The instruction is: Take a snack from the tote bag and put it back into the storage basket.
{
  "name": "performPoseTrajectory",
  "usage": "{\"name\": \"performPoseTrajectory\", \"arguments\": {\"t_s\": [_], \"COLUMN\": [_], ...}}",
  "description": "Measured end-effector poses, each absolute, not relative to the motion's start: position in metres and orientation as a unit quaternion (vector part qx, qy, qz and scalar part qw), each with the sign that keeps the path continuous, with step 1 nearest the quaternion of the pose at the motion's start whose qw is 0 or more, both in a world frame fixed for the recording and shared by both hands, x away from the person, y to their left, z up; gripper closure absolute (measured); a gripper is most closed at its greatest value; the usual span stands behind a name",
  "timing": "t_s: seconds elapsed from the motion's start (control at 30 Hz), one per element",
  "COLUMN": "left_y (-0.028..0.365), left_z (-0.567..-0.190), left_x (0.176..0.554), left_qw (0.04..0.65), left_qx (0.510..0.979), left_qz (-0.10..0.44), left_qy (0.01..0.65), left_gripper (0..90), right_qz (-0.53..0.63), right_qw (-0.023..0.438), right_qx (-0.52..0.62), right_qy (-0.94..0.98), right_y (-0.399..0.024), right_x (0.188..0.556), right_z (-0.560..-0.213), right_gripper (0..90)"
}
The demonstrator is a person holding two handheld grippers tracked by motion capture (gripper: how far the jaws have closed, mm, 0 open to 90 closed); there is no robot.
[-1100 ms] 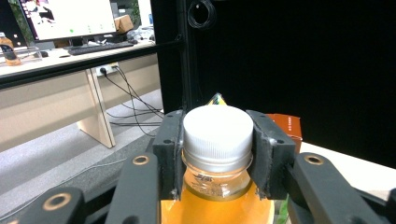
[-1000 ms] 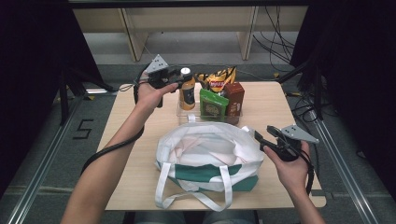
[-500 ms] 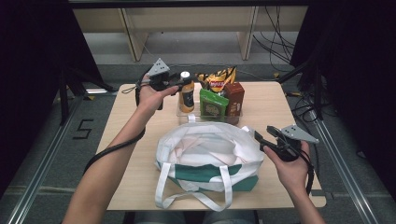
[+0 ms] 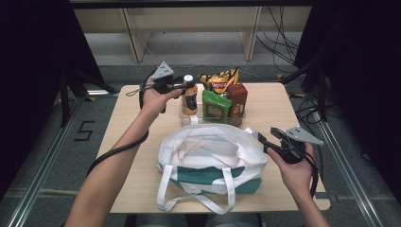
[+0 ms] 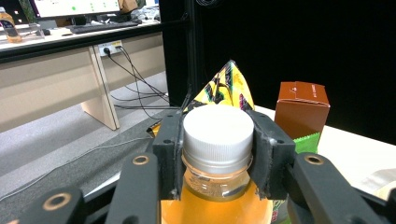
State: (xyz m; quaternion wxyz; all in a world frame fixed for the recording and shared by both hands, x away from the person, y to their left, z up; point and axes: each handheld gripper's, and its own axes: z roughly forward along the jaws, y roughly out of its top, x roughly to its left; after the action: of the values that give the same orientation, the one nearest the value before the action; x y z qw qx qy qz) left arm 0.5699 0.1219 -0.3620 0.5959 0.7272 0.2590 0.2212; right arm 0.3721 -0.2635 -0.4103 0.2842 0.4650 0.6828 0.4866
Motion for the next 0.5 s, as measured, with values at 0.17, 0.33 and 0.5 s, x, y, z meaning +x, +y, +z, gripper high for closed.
{"name": "performPoseTrajectory", "arguments": {"t_s": [0.17,0.33,0.5], "left_y": [0.122,0.123,0.123], "left_z": [-0.365,-0.369,-0.373], "left_x": [0.571,0.572,0.572], "left_qw": [0.594,0.592,0.589], "left_qx": [0.727,0.728,0.731], "left_qz": [0.222,0.222,0.22], "left_qy": [0.262,0.265,0.267], "left_gripper": [58.8,58.8,58.7], "right_qz": [0.484,0.485,0.487], "right_qw": [0.284,0.29,0.284], "right_qx": [0.47,0.463,0.472], "right_qy": [0.681,0.682,0.678], "right_y": [-0.263,-0.264,-0.262], "right_x": [0.371,0.372,0.371], "right_z": [-0.41,-0.41,-0.41], "right_gripper": [45.1,45.1,45.1]}}
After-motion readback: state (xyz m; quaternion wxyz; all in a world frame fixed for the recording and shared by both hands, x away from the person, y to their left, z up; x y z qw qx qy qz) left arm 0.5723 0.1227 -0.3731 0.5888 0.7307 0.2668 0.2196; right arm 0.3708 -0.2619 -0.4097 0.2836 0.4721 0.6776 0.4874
